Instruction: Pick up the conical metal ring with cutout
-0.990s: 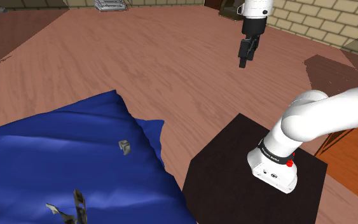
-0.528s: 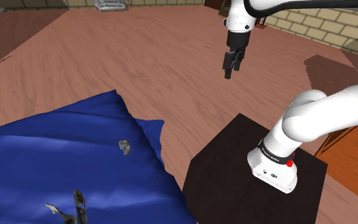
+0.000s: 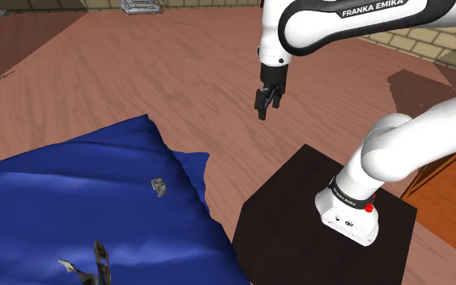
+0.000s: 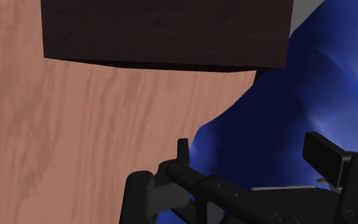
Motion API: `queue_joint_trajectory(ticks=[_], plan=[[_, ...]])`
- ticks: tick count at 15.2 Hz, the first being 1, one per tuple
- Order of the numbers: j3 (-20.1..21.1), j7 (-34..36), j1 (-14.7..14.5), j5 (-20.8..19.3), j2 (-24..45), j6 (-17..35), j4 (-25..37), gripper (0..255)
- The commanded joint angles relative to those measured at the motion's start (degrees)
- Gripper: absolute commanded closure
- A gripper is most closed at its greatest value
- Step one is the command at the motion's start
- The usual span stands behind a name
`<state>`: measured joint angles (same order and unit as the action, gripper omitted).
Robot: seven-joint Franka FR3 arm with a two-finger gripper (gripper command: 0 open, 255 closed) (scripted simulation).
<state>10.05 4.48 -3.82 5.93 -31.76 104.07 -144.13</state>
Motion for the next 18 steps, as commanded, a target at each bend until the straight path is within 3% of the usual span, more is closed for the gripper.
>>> queue_joint_trajectory(ticks=[1, 10, 18], plan=[[1.8, 2.0, -0.6, 0.8, 3.6, 3.9, 0.2, 0], [9.3, 12.0, -2.4, 0.6, 20.8, 18.1, 4.9, 0], [13.0, 23.3, -4.7, -6.8, 38.7, 26.9, 14.4, 0]])
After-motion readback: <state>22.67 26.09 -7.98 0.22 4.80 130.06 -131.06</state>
